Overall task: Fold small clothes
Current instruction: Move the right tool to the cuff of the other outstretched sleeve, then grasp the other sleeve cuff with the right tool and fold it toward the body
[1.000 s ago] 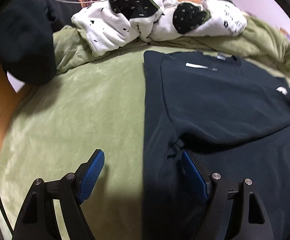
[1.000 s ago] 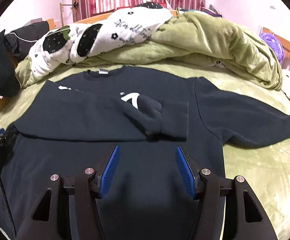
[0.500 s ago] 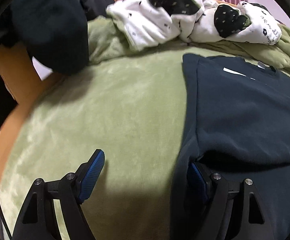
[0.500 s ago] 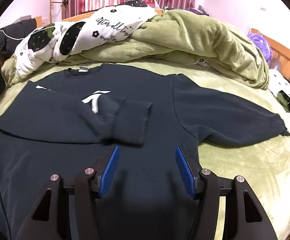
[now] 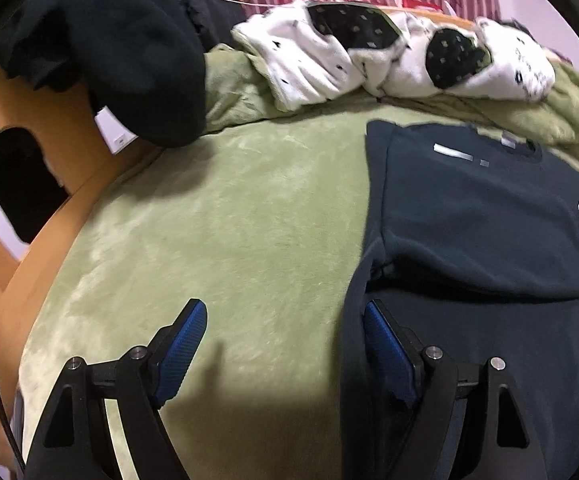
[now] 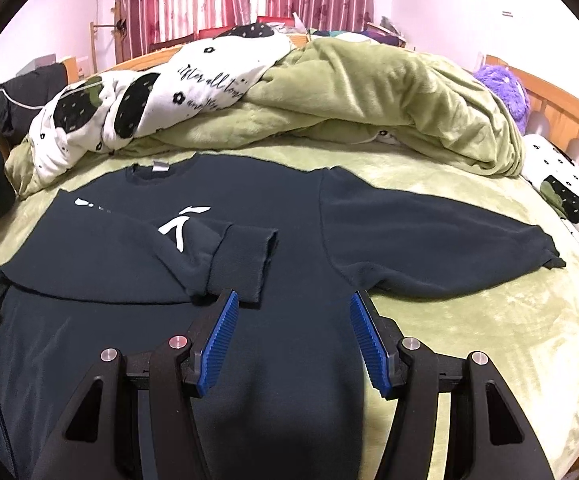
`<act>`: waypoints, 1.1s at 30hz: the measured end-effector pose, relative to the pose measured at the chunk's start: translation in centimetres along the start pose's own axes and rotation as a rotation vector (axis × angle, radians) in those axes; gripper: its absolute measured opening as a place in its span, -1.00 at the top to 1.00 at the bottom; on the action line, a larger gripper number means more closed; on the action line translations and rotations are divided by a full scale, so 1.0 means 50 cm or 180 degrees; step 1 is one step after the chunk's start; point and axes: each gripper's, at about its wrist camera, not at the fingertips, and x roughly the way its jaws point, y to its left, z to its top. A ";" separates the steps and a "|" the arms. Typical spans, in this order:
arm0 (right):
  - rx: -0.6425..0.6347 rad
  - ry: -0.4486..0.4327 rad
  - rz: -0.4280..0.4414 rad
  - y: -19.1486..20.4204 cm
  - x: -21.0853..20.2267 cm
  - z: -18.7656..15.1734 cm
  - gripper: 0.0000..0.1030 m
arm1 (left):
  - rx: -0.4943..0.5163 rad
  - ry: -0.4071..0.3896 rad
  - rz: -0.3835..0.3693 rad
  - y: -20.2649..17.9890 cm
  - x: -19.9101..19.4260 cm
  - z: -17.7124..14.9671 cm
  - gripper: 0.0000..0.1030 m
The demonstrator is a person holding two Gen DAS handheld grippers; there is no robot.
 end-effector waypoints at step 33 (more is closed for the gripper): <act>0.0834 0.0426 -0.0288 -0.412 0.265 -0.047 0.05 | -0.0318 -0.0224 0.0080 -0.181 0.070 0.122 -0.64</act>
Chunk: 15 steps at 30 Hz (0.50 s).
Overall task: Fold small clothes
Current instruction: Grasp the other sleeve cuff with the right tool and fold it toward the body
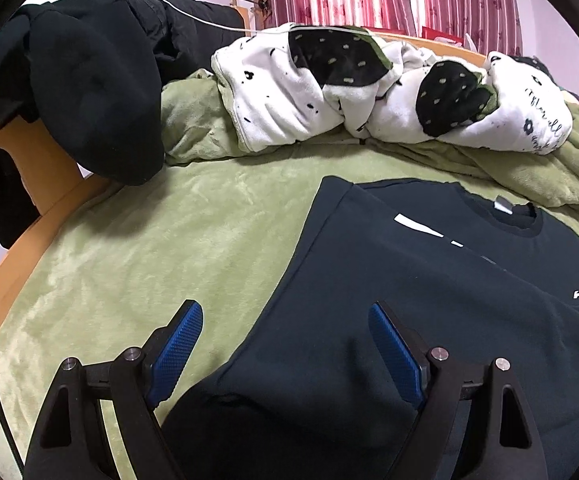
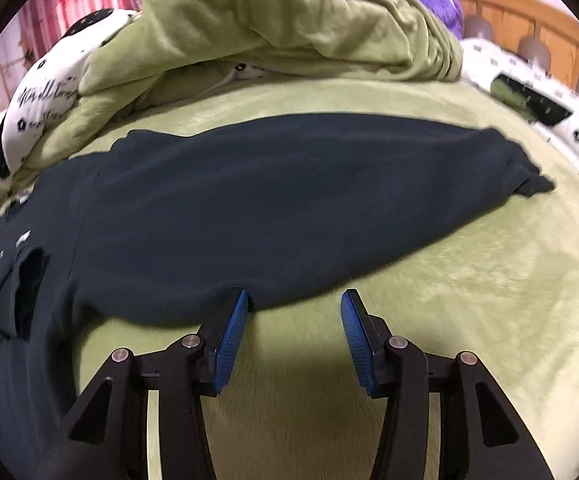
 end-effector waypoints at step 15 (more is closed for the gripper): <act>0.0015 -0.0314 -0.0064 0.036 0.008 0.078 0.84 | 0.0090 -0.0101 0.0096 0.061 -0.015 0.000 -0.63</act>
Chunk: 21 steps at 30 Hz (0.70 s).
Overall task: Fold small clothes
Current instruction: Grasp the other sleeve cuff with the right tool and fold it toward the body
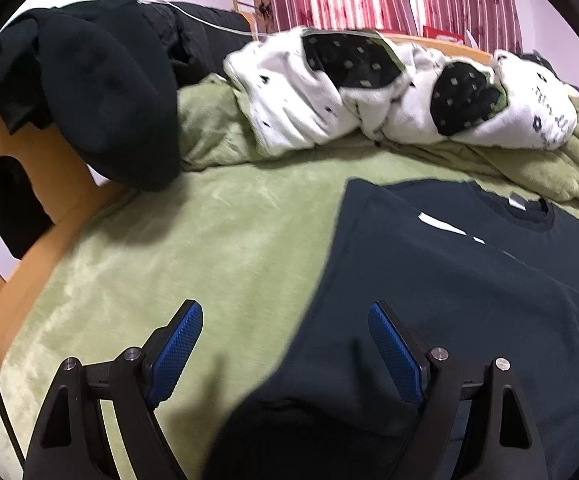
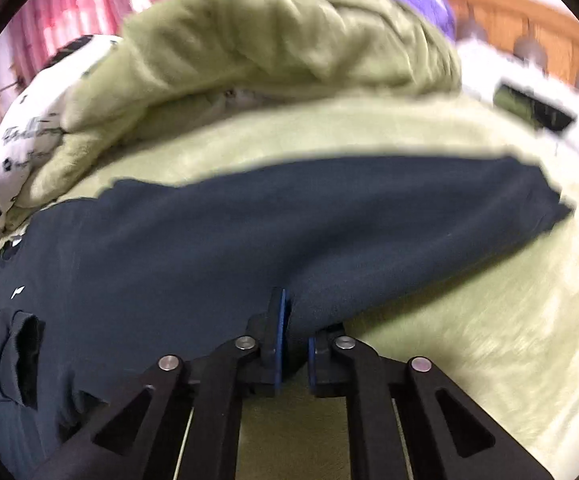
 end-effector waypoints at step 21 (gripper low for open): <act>-0.1045 -0.0349 0.0944 0.597 -0.247 -0.041 0.89 | -0.0102 0.0152 -0.0082 0.201 0.013 -0.018 -0.63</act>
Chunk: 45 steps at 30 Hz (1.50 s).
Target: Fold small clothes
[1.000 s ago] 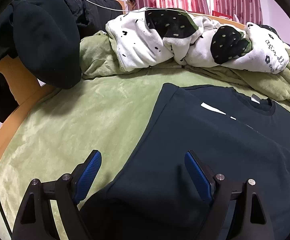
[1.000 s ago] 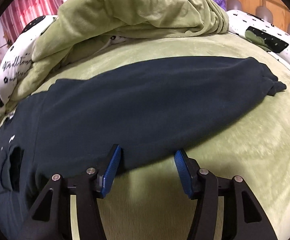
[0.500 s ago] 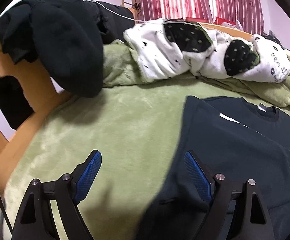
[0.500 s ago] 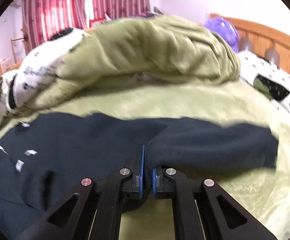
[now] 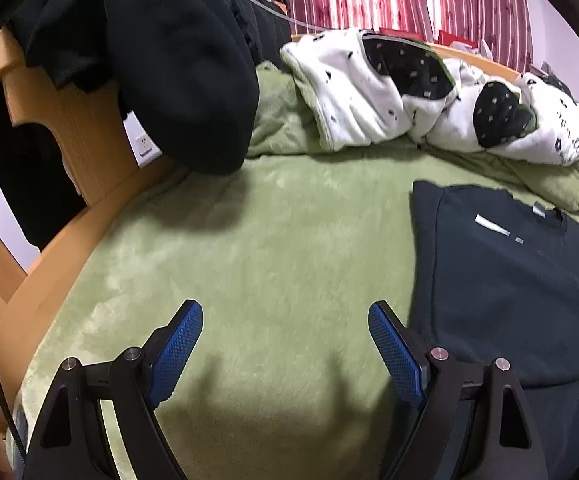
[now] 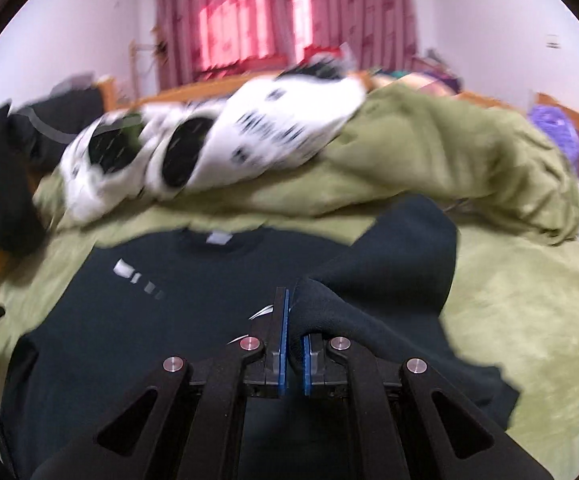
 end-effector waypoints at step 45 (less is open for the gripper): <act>0.1056 0.0721 -0.0288 -0.452 0.042 -0.252 -0.17 | -0.0193 0.0231 0.0016 -0.022 0.054 -0.002 -0.64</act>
